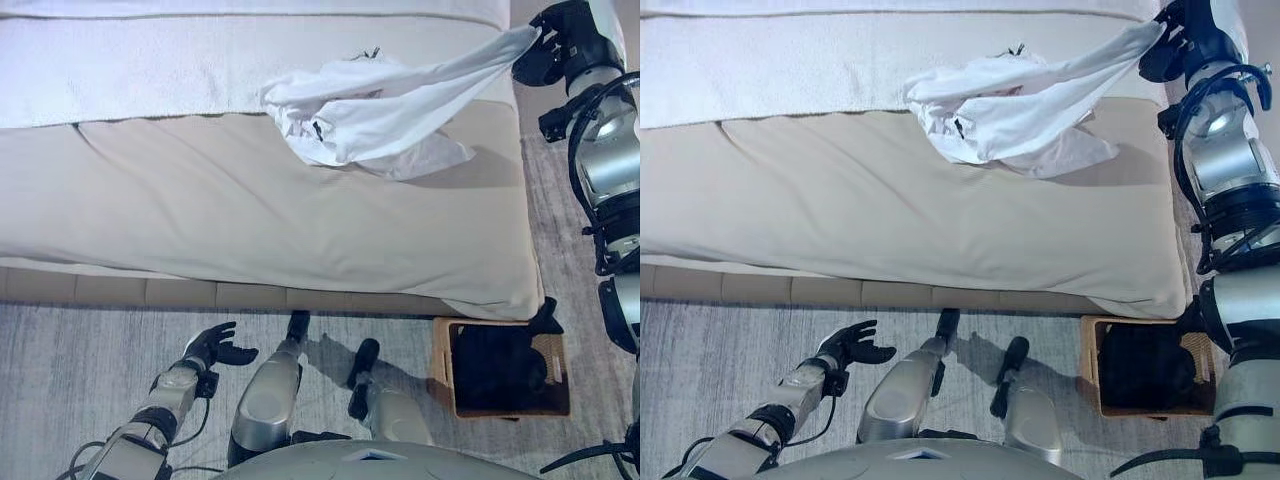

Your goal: Pick up the clothes from the bed and place them into the basket

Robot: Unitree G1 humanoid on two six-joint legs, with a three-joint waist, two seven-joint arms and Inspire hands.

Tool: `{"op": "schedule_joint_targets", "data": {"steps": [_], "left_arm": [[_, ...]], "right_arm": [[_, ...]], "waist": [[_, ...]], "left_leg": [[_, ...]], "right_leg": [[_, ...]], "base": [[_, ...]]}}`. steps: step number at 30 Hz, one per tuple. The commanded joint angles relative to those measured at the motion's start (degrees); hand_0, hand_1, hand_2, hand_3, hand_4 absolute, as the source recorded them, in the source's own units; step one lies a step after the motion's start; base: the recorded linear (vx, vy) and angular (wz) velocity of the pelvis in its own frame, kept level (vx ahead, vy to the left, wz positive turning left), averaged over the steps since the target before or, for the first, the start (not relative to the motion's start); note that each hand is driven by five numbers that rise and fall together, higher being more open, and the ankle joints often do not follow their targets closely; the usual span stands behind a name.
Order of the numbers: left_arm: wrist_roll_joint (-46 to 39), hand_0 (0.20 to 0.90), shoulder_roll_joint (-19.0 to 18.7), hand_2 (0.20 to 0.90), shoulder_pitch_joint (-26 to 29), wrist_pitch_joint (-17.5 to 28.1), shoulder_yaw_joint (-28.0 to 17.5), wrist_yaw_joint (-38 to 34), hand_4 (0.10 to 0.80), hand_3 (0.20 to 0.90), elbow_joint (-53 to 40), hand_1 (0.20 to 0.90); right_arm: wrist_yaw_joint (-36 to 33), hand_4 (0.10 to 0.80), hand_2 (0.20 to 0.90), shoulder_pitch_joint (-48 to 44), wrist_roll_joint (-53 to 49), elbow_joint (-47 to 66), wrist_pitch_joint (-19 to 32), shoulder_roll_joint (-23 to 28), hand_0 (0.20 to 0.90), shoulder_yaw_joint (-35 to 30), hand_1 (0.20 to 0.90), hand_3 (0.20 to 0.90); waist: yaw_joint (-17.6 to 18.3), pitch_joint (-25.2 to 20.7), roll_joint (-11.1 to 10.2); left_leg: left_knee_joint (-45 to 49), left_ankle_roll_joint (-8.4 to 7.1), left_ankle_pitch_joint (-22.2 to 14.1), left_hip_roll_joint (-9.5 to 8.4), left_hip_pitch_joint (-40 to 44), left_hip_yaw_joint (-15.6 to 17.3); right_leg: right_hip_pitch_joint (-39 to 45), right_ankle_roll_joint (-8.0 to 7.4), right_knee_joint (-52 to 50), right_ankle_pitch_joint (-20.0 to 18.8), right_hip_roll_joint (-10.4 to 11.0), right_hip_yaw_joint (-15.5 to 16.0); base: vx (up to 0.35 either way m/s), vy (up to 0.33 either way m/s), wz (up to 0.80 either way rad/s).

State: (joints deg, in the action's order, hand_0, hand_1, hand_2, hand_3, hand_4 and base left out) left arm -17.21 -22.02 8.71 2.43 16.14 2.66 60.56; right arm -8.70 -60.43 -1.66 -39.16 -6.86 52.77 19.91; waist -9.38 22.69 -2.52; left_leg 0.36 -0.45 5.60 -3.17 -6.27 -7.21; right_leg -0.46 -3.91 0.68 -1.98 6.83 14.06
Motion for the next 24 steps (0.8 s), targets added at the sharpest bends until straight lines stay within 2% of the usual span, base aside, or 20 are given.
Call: {"op": "schedule_joint_targets", "data": {"steps": [1,7,12,16,24], "left_arm": [[2.6,0.900,0.3,0.900,-5.0,0.9,1.0,0.7,0.800,0.900,5.6,0.900],[3.6,0.900,0.9,0.900,-5.9,0.3,0.6,0.5,0.800,0.900,7.9,0.900],[4.5,0.900,1.0,0.900,-5.3,-0.3,1.1,1.3,0.800,0.900,8.9,0.900],[4.8,0.900,1.2,0.900,-5.3,-0.3,2.7,2.0,0.800,0.900,9.0,0.900],[5.4,0.900,1.4,0.900,-4.9,-1.1,4.0,2.2,0.800,0.900,9.3,0.900]], "right_arm": [[-8.2,0.100,0.300,0.2,-1.8,4.4,4.3,6.9,0.300,-2.4,0.300,0.200],[-13.0,0.100,0.300,-1.4,-5.5,4.2,4.5,11.7,0.300,-4.6,0.300,0.200],[-13.9,0.100,0.300,-5.9,-7.9,1.8,4.0,16.2,0.300,-3.0,0.300,0.200],[-15.2,0.100,0.300,-10.6,-10.4,-0.7,5.1,20.4,0.300,-0.2,0.300,0.200],[-18.2,0.100,0.300,-23.0,-13.1,-3.8,7.5,24.3,0.300,8.7,0.300,0.200]], "waist": [[1.8,-13.4,-1.4],[3.9,-17.5,-2.3],[5.6,-19.9,-2.8],[7.0,-21.5,-3.2],[8.7,-23.2,-4.1]], "left_leg": [[-4.2,2.08,-5.3,0.67,5.6,3.0],[-4.8,1.61,-6.3,1.20,8.6,5.5],[-4.8,1.30,-6.9,1.47,10.3,7.0],[-5.2,0.91,-7.2,1.73,11.4,8.2],[-5.4,0.37,-7.8,1.94,12.2,10.4]], "right_leg": [[0.6,-0.43,-3.1,1.7,-1.5,-3.5],[2.3,-0.34,-0.5,0.7,-2.1,-4.8],[3.1,-0.11,-0.8,0.8,-2.6,-6.3],[3.6,-0.08,0.3,0.3,-3.0,-7.5],[4.2,-0.37,3.3,-1.4,-3.5,-8.9]], "base": [[0.016,-0.017,-0.19],[0.030,-0.018,-0.20],[0.026,-0.015,-0.20],[0.005,-0.004,-0.18],[0.008,0.002,-0.22]]}}
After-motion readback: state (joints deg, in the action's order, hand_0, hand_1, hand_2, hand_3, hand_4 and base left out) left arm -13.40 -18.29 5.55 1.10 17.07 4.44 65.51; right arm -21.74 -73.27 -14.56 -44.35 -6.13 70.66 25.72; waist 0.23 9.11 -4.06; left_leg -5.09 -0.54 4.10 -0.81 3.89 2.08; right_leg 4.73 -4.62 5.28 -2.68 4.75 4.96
